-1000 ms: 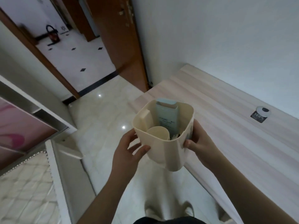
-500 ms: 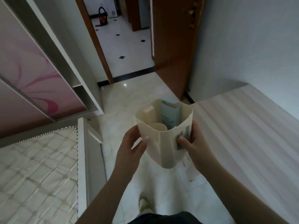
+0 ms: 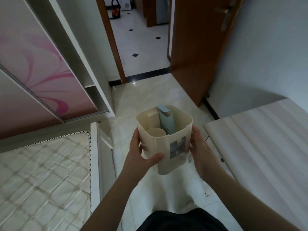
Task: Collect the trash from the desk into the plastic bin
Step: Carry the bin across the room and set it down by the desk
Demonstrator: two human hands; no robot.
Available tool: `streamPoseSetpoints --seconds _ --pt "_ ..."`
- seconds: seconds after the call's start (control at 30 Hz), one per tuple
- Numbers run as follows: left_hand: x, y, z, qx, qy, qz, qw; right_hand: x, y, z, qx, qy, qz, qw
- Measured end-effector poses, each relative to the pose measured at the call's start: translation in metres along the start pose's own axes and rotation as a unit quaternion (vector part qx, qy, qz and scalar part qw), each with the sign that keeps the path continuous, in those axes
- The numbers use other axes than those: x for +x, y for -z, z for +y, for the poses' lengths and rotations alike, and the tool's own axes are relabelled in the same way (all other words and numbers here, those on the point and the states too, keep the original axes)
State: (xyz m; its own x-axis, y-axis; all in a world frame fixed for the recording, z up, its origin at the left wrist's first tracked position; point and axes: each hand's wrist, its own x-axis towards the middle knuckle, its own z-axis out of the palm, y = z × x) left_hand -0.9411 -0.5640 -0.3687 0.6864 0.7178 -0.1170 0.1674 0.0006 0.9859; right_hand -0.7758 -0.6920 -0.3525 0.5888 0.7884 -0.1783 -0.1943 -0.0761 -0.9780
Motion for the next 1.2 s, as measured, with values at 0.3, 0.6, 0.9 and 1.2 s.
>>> streamPoseSetpoints --seconds 0.3,0.6,0.9,1.2 --pt "0.086 -0.022 0.014 0.053 0.025 -0.086 0.995 0.051 0.061 -0.006 -0.026 0.015 0.003 1.000" --pt "0.204 -0.082 0.055 0.061 0.048 -0.159 0.984 0.141 0.144 -0.043 -0.029 0.039 -0.011 0.999" --pt "0.266 -0.118 0.070 0.085 0.052 -0.152 0.983 0.199 0.174 -0.035 0.035 -0.048 0.050 0.997" --pt "0.332 -0.115 0.075 0.114 0.042 -0.136 0.983 0.268 0.166 -0.040 0.065 -0.092 0.108 0.988"
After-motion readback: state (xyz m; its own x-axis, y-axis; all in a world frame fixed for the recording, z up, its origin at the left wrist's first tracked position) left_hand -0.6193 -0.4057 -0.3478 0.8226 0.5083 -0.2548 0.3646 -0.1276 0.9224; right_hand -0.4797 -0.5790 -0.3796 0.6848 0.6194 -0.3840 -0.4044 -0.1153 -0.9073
